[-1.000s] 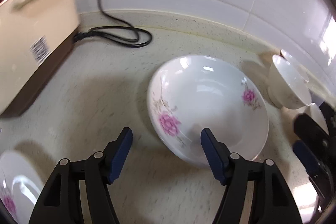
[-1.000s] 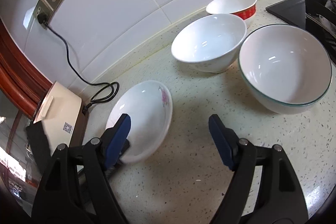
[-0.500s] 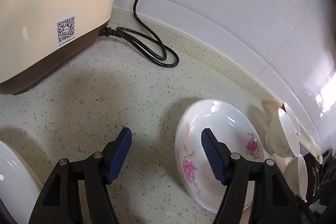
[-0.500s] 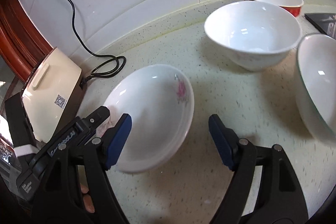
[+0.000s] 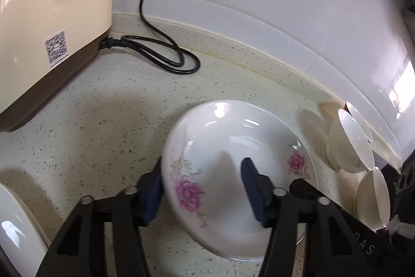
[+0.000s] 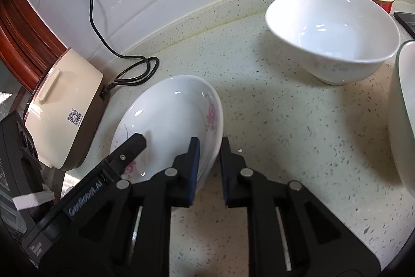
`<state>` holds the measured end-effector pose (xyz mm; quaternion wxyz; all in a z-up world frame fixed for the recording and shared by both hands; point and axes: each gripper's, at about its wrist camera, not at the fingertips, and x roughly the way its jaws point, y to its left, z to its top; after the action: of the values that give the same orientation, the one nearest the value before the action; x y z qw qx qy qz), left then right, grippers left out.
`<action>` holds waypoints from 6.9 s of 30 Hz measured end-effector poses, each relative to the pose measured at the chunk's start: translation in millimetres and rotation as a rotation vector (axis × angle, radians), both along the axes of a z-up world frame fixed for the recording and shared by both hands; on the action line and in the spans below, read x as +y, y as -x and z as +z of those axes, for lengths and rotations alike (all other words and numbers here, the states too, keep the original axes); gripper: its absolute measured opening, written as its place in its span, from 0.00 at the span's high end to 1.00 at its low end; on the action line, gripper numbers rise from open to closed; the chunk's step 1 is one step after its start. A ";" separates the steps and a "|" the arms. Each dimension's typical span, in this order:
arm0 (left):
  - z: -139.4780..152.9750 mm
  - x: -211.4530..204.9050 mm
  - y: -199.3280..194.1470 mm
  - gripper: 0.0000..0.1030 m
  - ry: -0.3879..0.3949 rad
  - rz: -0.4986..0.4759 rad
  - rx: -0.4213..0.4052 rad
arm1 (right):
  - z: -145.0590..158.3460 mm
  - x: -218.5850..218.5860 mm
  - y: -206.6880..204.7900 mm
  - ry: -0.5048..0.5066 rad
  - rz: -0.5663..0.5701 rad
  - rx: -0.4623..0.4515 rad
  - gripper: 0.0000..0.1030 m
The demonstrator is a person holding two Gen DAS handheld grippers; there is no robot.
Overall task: Organize plates and bowls
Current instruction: 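Close both tools on the rim of the pink-flower plate, then lift the plate with both tools and carry it over the plate stack, then lower the plate onto the stack and open both tools, then move both tools to the large white bowl with the dark rim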
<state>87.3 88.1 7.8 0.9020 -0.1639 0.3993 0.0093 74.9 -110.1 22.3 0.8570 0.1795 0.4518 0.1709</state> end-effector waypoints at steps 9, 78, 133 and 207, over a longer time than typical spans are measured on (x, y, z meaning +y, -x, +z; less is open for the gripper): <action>-1.5 9.0 1.2 0.77 0.010 0.022 0.008 | 2.6 2.5 5.5 0.060 0.002 -0.005 0.82; 54.1 32.6 64.5 0.82 -0.047 0.170 -0.171 | 39.2 8.7 32.0 -0.174 0.100 -0.081 0.84; 23.8 156.1 184.7 0.79 -0.039 0.403 -0.117 | 23.4 152.8 118.6 -0.019 0.575 -0.180 0.73; 33.7 -96.7 42.2 0.17 0.153 -0.122 -0.143 | 129.8 -124.2 40.1 0.239 -0.489 -0.344 0.07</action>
<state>45.1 -8.6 41.4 0.9119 -0.2080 0.3427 -0.0881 34.7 -234.3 152.1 0.9514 0.1494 0.2608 -0.0667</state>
